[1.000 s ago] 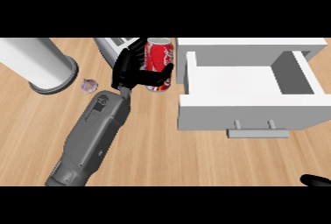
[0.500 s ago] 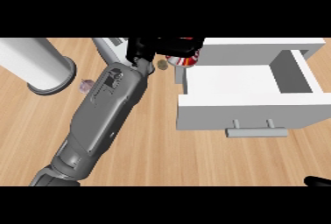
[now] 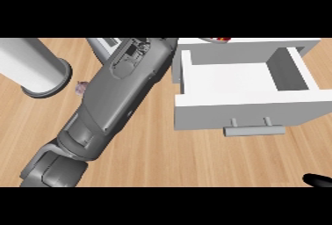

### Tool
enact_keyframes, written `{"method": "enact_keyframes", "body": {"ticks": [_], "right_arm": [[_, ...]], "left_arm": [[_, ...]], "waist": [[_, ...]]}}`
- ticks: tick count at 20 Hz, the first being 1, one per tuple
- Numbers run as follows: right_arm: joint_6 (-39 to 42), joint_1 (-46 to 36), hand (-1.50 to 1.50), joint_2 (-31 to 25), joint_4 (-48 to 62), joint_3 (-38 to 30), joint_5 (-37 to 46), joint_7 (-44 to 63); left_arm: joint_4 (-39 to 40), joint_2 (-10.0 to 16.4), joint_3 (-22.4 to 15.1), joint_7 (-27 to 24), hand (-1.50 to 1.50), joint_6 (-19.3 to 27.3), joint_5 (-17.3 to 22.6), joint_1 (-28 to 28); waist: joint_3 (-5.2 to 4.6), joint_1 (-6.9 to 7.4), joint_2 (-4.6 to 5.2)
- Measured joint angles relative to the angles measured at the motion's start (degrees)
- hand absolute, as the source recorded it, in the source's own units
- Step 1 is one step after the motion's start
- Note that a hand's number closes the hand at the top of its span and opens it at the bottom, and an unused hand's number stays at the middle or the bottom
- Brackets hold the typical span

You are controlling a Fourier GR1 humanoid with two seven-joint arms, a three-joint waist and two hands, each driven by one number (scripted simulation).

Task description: Pick up the can, place it into the drawer and close the drawer

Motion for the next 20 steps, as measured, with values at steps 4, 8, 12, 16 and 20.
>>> {"method": "enact_keyframes", "body": {"ticks": [4,8,12,16,20], "right_arm": [[-0.5,-0.9,-1.5,-0.1,-0.3,0.6,0.7,1.1],[-0.4,-1.8,-1.5,-0.9,-1.0,0.1,-0.5,2.3],[-0.7,-2.3,-1.5,-0.8,-1.7,1.0,0.0,3.2],[-0.9,-3.8,-1.5,-1.5,-1.2,1.1,0.2,3.8],[-0.4,-4.1,-1.5,-1.5,0.0,1.6,0.3,3.0]], "left_arm": [[5.1,0.0,-2.5,-1.0,1.5,1.1,2.8,-3.5],[10.4,0.0,-3.2,-1.5,1.5,1.4,4.8,-7.8],[14.8,0.0,-5.1,-2.4,1.5,2.8,6.9,-10.8],[17.9,0.0,-6.8,-3.7,-1.5,4.7,8.3,-13.2],[19.7,0.0,-9.0,-4.9,-1.5,8.0,10.2,-13.3]], "waist": [[0.01,-0.39,0.1],[0.03,-0.98,0.27],[0.07,-1.78,0.46],[0.08,-2.27,0.64],[0.12,-2.99,0.8]]}}
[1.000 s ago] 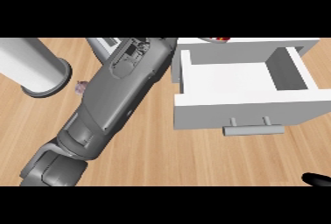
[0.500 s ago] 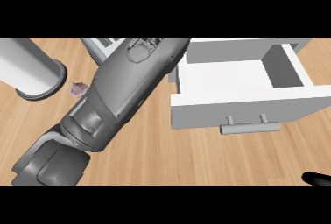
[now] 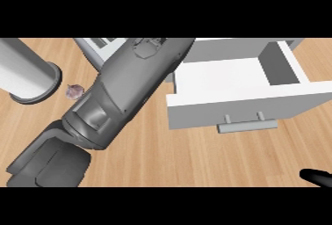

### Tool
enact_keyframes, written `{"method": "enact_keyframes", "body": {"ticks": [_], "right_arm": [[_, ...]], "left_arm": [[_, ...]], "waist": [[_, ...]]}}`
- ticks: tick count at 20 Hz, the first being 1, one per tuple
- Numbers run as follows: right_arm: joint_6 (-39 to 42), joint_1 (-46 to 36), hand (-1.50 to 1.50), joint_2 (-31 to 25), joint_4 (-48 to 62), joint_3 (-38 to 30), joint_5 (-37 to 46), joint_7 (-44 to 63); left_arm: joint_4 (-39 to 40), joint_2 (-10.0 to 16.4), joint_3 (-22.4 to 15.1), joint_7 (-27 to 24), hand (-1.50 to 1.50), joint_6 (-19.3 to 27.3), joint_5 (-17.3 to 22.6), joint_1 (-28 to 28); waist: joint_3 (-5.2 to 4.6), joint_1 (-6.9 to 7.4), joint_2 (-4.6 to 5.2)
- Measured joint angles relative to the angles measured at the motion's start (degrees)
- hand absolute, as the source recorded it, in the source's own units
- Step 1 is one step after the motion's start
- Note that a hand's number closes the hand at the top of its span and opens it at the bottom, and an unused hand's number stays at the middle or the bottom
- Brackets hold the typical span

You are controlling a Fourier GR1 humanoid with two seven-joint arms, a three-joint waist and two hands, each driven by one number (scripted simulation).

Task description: Pick up the can, place it into the drawer and close the drawer

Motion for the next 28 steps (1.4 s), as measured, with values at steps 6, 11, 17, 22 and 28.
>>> {"method": "enact_keyframes", "body": {"ticks": [6,11,17,22,28], "right_arm": [[0.4,-1.7,-1.5,-1.4,0.3,-0.1,0.3,-0.1],[1.5,-4.3,-1.5,-3.7,1.9,1.7,3.8,-1.6],[3.1,-6.8,-1.5,-7.2,2.9,4.8,11.3,-5.1],[3.1,-9.3,-1.5,-9.6,7.0,9.3,20.7,-8.2],[0.5,-14.4,-1.5,-10.8,16.5,15.7,33.3,-11.9]], "left_arm": [[3.0,0.0,-1.2,-1.9,-1.5,3.4,1.7,-1.7],[3.8,0.0,-1.5,-2.7,-1.5,4.8,4.0,-2.4],[4.4,0.0,-0.7,-4.1,-1.5,5.2,6.7,-3.1],[4.0,0.0,-0.1,-6.2,-1.5,5.4,9.2,-2.4],[4.6,0.0,-0.4,-6.7,-1.5,5.3,9.8,-3.7]], "waist": [[0.03,-0.81,0.35],[0.04,-1.04,0.59],[-0.01,-0.59,0.67],[-0.04,0.23,0.69],[-0.06,2.22,0.44]]}}
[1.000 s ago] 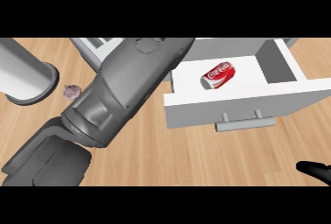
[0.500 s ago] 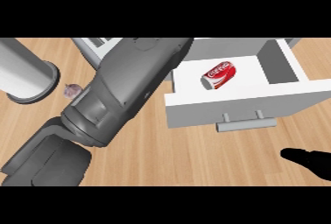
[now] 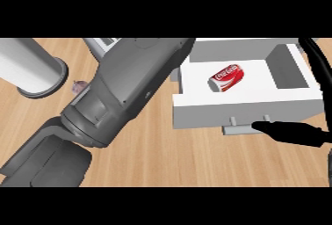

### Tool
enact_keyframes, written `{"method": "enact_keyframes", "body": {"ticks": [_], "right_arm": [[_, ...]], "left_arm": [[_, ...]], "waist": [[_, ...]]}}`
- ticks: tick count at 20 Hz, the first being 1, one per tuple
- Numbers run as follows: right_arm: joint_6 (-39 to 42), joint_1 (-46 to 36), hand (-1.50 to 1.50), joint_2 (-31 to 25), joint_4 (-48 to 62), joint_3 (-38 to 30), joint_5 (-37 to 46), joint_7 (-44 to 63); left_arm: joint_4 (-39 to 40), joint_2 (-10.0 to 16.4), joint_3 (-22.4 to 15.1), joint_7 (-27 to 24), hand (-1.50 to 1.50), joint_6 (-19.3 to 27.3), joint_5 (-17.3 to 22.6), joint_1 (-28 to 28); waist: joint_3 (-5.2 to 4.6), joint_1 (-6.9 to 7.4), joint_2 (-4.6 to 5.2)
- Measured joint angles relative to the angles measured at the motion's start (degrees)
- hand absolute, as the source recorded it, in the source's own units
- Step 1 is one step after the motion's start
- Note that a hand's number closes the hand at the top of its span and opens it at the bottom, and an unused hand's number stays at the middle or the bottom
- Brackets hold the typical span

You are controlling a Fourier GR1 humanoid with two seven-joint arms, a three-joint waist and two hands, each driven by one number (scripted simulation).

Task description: Pick up the can, place it into the drawer and close the drawer

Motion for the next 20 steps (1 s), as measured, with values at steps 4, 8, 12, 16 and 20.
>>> {"method": "enact_keyframes", "body": {"ticks": [4,8,12,16,20], "right_arm": [[-2.7,-3.4,-1.5,0.5,8.4,4.1,7.2,-2.8],[-5.7,-5.8,-1.5,1.0,16.4,6.8,13.7,-4.6],[-10.1,-9.9,-1.5,2.3,26.6,8.7,19.3,-7.3],[-15.2,-14.0,-1.5,4.1,36.9,9.0,23.3,-9.6],[-20.9,-18.8,-1.5,6.1,47.7,7.9,25.8,-11.8]], "left_arm": [[0.4,0.0,-0.7,0.1,-1.5,0.1,-0.2,-0.3],[1.1,0.4,-0.2,0.4,-1.5,-0.9,-0.7,-0.8],[0.5,0.6,0.6,0.1,-1.5,-1.7,-0.7,-0.1],[-0.5,2.2,1.1,0.4,-1.5,-2.7,-1.2,1.2],[-1.9,3.5,1.1,1.5,-1.5,-2.6,-2.0,2.1]], "waist": [[-0.01,1.03,-0.24],[-0.03,1.99,-0.51],[-0.05,2.77,-0.66],[-0.06,3.54,-0.88],[-0.07,4.44,-1.01]]}}
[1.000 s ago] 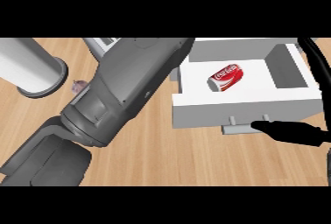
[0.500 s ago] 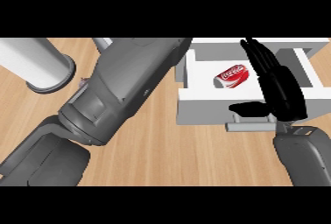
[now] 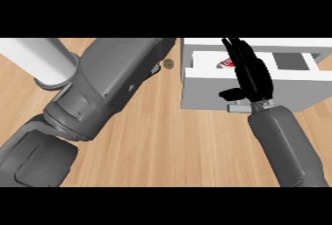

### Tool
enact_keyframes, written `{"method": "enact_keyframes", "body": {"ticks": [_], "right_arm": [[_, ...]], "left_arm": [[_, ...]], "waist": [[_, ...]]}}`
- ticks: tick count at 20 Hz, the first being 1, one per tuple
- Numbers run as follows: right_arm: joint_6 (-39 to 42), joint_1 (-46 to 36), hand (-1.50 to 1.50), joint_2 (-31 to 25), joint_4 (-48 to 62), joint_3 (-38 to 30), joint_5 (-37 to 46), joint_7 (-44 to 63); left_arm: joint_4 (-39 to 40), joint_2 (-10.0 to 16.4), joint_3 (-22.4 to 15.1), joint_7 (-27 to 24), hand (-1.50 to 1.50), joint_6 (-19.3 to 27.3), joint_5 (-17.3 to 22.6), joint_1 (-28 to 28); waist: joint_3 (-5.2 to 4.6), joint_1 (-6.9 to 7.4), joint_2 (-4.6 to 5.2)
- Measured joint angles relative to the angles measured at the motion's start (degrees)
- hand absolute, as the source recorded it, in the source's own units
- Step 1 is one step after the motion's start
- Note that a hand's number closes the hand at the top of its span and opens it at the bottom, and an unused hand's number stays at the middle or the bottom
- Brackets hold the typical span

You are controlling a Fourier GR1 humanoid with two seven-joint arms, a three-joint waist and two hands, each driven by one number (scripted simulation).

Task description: Pick up the can, place it into the drawer and close the drawer

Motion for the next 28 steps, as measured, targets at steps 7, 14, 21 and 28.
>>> {"method": "enact_keyframes", "body": {"ticks": [7,14,21,28], "right_arm": [[-11.1,-9.8,-1.5,2.1,16.9,-3.4,4.8,-0.1],[-18.7,-19.5,-1.5,2.5,30.1,-6.7,7.0,-0.5],[-20.7,-26.3,-1.5,1.2,39.4,-8.7,8.1,-1.3],[-20.4,-30.3,-1.5,0.6,44.7,-10.5,7.7,-3.4]], "left_arm": [[-3.5,3.3,-0.5,2.3,-1.5,-1.3,-1.3,2.6],[-8.3,6.4,-0.8,4.6,-1.5,-2.9,-2.0,6.8],[-14.3,9.1,-1.7,8.0,-1.5,-4.0,-2.7,10.1],[-20.0,12.3,-2.2,10.0,-1.5,-5.4,-3.1,14.0]], "waist": [[-0.02,1.41,-0.05],[-0.05,2.42,0.02],[0.0,3.58,0.19],[0.24,4.01,0.71]]}}
